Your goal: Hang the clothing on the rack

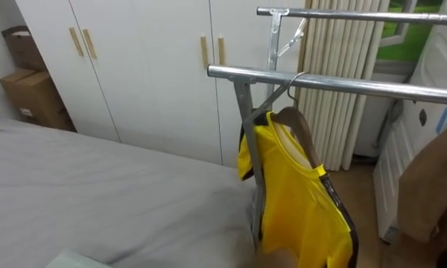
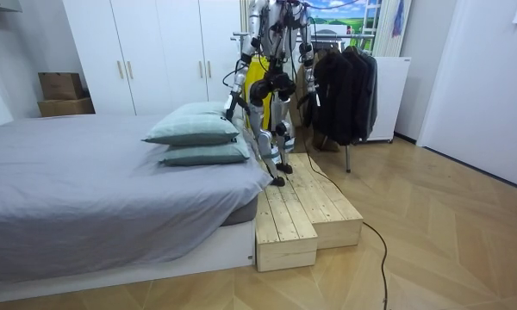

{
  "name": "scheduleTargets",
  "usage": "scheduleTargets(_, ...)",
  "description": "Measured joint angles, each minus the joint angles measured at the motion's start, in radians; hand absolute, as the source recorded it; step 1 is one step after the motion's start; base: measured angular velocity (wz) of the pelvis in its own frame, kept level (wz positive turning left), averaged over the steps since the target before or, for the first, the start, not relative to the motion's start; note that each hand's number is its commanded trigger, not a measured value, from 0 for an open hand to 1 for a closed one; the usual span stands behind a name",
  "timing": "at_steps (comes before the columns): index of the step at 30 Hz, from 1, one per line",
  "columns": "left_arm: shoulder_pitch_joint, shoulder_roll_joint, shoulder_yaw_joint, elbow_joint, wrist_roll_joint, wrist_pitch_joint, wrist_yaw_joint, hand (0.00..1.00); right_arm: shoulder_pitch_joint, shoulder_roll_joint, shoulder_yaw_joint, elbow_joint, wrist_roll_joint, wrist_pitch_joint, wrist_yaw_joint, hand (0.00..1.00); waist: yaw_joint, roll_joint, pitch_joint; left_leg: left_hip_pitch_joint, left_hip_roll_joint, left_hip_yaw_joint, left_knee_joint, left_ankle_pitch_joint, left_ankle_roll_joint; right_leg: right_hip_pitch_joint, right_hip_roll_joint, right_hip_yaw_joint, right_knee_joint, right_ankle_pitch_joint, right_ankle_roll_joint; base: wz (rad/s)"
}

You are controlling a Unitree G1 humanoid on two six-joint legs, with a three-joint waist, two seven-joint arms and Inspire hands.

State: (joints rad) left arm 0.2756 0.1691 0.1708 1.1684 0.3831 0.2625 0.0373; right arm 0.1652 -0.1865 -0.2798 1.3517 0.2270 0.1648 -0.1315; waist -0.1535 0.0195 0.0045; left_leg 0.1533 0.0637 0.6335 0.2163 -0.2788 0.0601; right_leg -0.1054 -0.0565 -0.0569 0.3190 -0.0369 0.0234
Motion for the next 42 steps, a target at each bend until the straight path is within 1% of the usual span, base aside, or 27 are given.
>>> scheduleTargets(1,0.003,-0.002,-0.002,0.008,0.0,0.002,0.002,0.0,0.006,0.0,0.008,0.002,-0.002,0.002,-0.001,0.0,0.0,-0.003,0.0012,0.014,0.003,0.009,-0.005,-0.003,0.005,-0.001,-0.016,-0.061,0.109,-0.063,-0.012,-0.2)
scheduleTargets(2,0.003,-0.002,-0.005,0.011,0.0,0.002,0.002,0.0,0.011,0.0,0.017,0.002,-0.003,0.002,-0.002,0.0,0.001,-0.005,-0.0001,0.017,0.002,0.01,-0.007,-0.003,0.005,0.002,-0.021,-0.082,0.159,-0.094,-0.01,-0.08)
scheduleTargets(3,0.002,-0.002,-0.018,0.012,0.0,0.002,0.003,0.0,0.011,0.0,0.023,0.002,-0.003,0.003,-0.004,0.0,0.002,-0.015,0.0007,0.017,-0.006,0.013,-0.011,-0.001,0.006,0.017,-0.035,-0.102,0.225,-0.149,-0.007,-0.05)
scheduleTargets(4,0.002,-0.002,-0.023,0.012,0.0,0.003,0.004,0.0,0.011,0.0,0.023,0.002,-0.003,0.003,-0.007,0.0,0.0,-0.02,0.0001,0.016,-0.01,0.012,-0.011,0.0,0.006,0.031,-0.041,-0.103,0.234,-0.17,-0.001,-0.06)
scheduleTargets(5,0.002,0.0,-0.029,0.012,0.001,0.003,0.004,0.0,0.01,0.001,0.024,0.002,-0.002,0.002,-0.014,0.0,0.001,-0.032,-0.0005,0.016,-0.022,0.006,-0.012,0.001,0.004,0.057,-0.049,-0.104,0.207,-0.195,0.008,-0.04)
scheduleTargets(6,0.002,-0.001,-0.028,0.012,0.002,0.006,0.004,0.0,0.01,0.001,0.026,0.001,-0.002,0.0,-0.019,0.0,0.001,-0.04,-0.0016,0.015,-0.032,-0.007,-0.011,0.007,-0.007,0.071,-0.047,-0.094,0.15,-0.206,0.014,-0.06)
scheduleTargets(7,0.001,-0.002,-0.029,0.012,0.002,0.007,0.004,0.0,0.009,0.001,0.029,-0.001,-0.002,0.0,-0.021,0.0,0.002,-0.042,-0.0027,0.015,-0.035,-0.011,-0.011,0.007,-0.009,0.076,-0.045,-0.087,0.128,-0.209,0.015,-0.08)
scheduleTargets(8,0.0,-0.002,-0.029,0.012,0.001,0.007,0.003,0.0,0.002,0.002,0.037,-0.003,-0.003,0.0,-0.022,0.0,0.003,-0.048,-0.0023,0.006,-0.041,-0.016,-0.01,0.01,-0.008,0.087,-0.044,-0.082,0.089,-0.222,0.006,0.0)
scheduleTargets(9,-0.001,-0.003,-0.032,0.014,0.0,0.007,0.002,0.0,-0.002,0.003,0.047,-0.003,-0.004,0.001,-0.022,0.0,-0.001,-0.048,-0.0017,0.001,-0.04,-0.03,-0.011,0.015,-0.008,0.093,-0.039,-0.084,0.07,-0.218,0.006,0.08)
scheduleTargets(12,-0.007,-0.002,-0.063,0.013,-0.01,0.009,-0.002,0.0,-0.006,0.005,0.073,-0.005,-0.032,0.006,-0.019,0.0,0.002,-0.052,-0.0034,-0.009,-0.038,-0.045,-0.012,0.018,-0.007,0.099,-0.031,-0.087,0.044,-0.214,0.009,0.14)
scheduleTargets(16,-0.017,-0.001,-0.076,0.013,-0.046,0.02,-0.014,0.0,-0.015,0.012,0.084,-0.007,-0.102,0.01,-0.012,0.0,0.003,-0.062,-0.0035,-0.015,-0.039,-0.063,-0.011,0.02,-0.007,0.107,-0.032,-0.104,0.033,-0.213,0.01,0.14)
scheduleTargets(19,-0.026,0.003,-0.078,0.013,-0.067,0.021,-0.014,0.0,-0.017,0.02,0.084,-0.02,-0.157,0.011,0.004,0.0,0.006,-0.068,-0.0025,-0.025,-0.04,-0.088,-0.004,0.02,-0.007,0.112,-0.031,-0.122,0.02,-0.212,0.011,0.17)
scheduleTargets(20,-0.029,0.003,-0.078,0.013,-0.072,0.021,-0.019,0.0,-0.017,0.02,0.084,-0.023,-0.161,0.012,0.004,0.0,0.015,-0.068,-0.0022,-0.025,-0.041,-0.109,-0.003,0.02,-0.007,0.119,-0.03,-0.125,0.012,-0.212,0.011,0.08)
scheduleTargets(21,-0.03,0.003,-0.08,0.013,-0.077,0.022,-0.022,0.0,-0.019,0.021,0.085,-0.022,-0.167,0.013,0.005,0.0,0.023,-0.068,-0.0022,-0.024,-0.043,-0.154,-0.001,0.02,-0.007,0.127,-0.028,-0.126,0.004,-0.211,0.012,0.0)
scheduleTargets(23,-0.029,0.003,-0.099,0.013,-0.078,0.026,-0.028,0.0,-0.027,0.025,0.092,-0.023,-0.187,0.012,0.008,0.0,0.024,-0.07,-0.001,-0.026,-0.048,-0.205,-0.001,0.02,-0.007,0.132,-0.027,-0.13,-0.001,-0.211,0.012,0.06)
scheduleTargets(24,-0.032,0.002,-0.103,0.013,-0.078,0.031,-0.03,0.0,-0.027,0.027,0.092,-0.029,-0.196,0.012,0.013,0.0,0.02,-0.07,-0.0009,-0.03,-0.048,-0.226,0.002,0.02,-0.007,0.142,-0.025,-0.141,-0.014,-0.211,0.013,0.19)
scheduleTargets(25,-0.035,0.003,-0.106,0.013,-0.078,0.031,-0.031,0.0,-0.027,0.027,0.092,-0.031,-0.198,0.012,0.014,0.0,0.022,-0.07,-0.0011,-0.03,-0.048,-0.23,0.003,0.02,-0.007,0.143,-0.025,-0.144,-0.014,-0.211,0.013,0.17)
scheduleTargets(29,-0.046,0.003,-0.118,0.018,-0.077,0.031,-0.031,0.0,-0.041,0.03,0.105,-0.042,-0.207,0.011,0.018,0.0,0.044,-0.064,0.0009,-0.037,-0.045,-0.241,0.004,0.021,-0.009,0.151,-0.014,-0.152,-0.031,-0.208,0.01,0.08)
scheduleTargets(30,-0.046,0.003,-0.119,0.021,-0.076,0.032,-0.031,0.0,-0.04,0.032,0.107,-0.042,-0.224,0.012,0.022,0.0,0.044,-0.062,0.0015,-0.037,-0.045,-0.255,0.005,0.021,-0.009,0.162,-0.014,-0.165,-0.041,-0.208,0.01,0.22)
scheduleTargets(32,-0.048,0.002,-0.121,0.016,-0.076,0.031,-0.031,0.0,-0.043,0.036,0.108,-0.041,-0.254,0.012,0.022,0.0,0.049,-0.059,0.0033,-0.037,-0.045,-0.259,0.002,0.021,-0.01,0.168,-0.012,-0.169,-0.046,-0.208,0.01,0.14)
scheduleTargets(35,-0.05,0.004,-0.135,0.01,-0.076,0.031,-0.03,0.0,-0.046,0.04,0.112,-0.041,-0.287,0.011,0.022,0.0,0.045,-0.055,0.0047,-0.042,-0.045,-0.284,0.003,0.022,-0.01,0.188,-0.011,-0.193,-0.069,-0.204,0.011,0.21)
scheduleTargets(37,-0.05,0.004,-0.147,0.004,-0.075,0.035,-0.029,0.0,-0.046,0.04,0.114,-0.041,-0.307,0.011,0.019,0.0,0.047,-0.048,0.0047,-0.041,-0.044,-0.291,0.003,0.022,-0.011,0.198,-0.007,-0.198,-0.085,-0.199,0.012,0.15)
scheduleTargets(38,-0.052,0.005,-0.157,0.004,-0.075,0.037,-0.029,0.0,-0.046,0.04,0.132,-0.041,-0.316,0.01,0.017,0.0,0.043,-0.045,0.0046,-0.044,-0.045,-0.302,0.003,0.022,-0.011,0.205,-0.007,-0.208,-0.092,-0.197,0.012,0.23)
scheduleTargets(39,-0.056,0.005,-0.164,0.004,-0.075,0.037,-0.029,0.0,-0.045,0.04,0.143,-0.041,-0.321,0.008,0.017,0.0,0.042,-0.038,0.0011,-0.051,-0.045,-0.315,0.005,0.022,-0.011,0.212,-0.006,-0.222,-0.1,-0.192,0.011,0.28)
scheduleTargets(40,-0.059,0.004,-0.169,0.004,-0.075,0.036,-0.029,0.0,-0.046,0.04,0.144,-0.041,-0.321,0.009,0.017,0.0,0.043,-0.036,0.0005,-0.056,-0.046,-0.32,0.007,0.022,-0.011,0.211,-0.006,-0.221,-0.099,-0.192,0.011,0.34)
scheduleTargets(42,-0.078,0.004,-0.179,0.004,-0.074,0.034,-0.029,0.0,-0.047,0.04,0.15,-0.04,-0.321,0.008,0.018,0.0,0.044,-0.028,0.0003,-0.076,-0.05,-0.349,0.015,0.024,-0.013,0.21,-0.008,-0.218,-0.099,-0.192,0.011,0.37)
